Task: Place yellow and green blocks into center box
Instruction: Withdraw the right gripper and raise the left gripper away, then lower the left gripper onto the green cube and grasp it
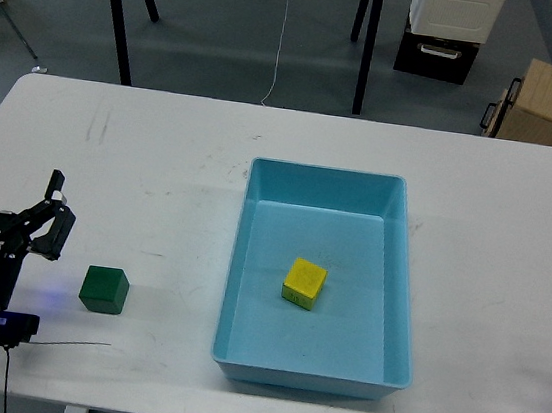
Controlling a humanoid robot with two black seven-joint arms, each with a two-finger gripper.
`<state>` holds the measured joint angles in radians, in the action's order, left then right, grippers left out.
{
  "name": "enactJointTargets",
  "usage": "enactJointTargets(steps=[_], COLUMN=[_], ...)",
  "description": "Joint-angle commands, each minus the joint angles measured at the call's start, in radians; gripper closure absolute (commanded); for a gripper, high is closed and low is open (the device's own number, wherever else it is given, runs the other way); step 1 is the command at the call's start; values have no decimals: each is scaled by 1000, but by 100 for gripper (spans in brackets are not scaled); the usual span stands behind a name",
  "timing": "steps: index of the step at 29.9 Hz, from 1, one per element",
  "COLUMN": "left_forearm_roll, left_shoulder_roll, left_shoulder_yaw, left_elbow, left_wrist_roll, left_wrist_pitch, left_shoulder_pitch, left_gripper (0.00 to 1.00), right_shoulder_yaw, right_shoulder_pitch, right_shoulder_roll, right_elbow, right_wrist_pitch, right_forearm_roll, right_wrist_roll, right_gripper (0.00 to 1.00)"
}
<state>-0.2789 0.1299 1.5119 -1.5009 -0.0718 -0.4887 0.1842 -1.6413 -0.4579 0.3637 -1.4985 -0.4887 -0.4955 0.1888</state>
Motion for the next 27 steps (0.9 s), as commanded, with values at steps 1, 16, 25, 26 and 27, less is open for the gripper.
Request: enactJointTargets(steps=[1, 16, 25, 26, 27], left_forearm_roll=[-5, 242, 481, 518, 543], left_shoulder_roll=[51, 683, 795, 795, 795], left_shoulder_yaw=[24, -296, -1003, -1085, -1155], left_elbow=[44, -64, -61, -61, -61], left_wrist_roll=[7, -8, -16, -16, -16], left_wrist_pitch=[0, 0, 0, 0, 0], left_shoulder_pitch=[-117, -468, -1023, -1092, -1153], left_gripper=[0, 0, 0, 0, 0], right_shoulder_yaw=[-15, -15, -3, -6, -11], right_shoulder_pitch=[-2, 1, -22, -25, -28], right_shoulder_roll=[17, 1, 1, 1, 0], right_elbow=[0, -17, -29, -31, -29], right_wrist_pitch=[0, 0, 0, 0, 0], right_forearm_roll=[0, -1, 3, 3, 3], right_wrist_roll=[0, 0, 0, 0, 0], right_gripper=[0, 0, 0, 0, 0])
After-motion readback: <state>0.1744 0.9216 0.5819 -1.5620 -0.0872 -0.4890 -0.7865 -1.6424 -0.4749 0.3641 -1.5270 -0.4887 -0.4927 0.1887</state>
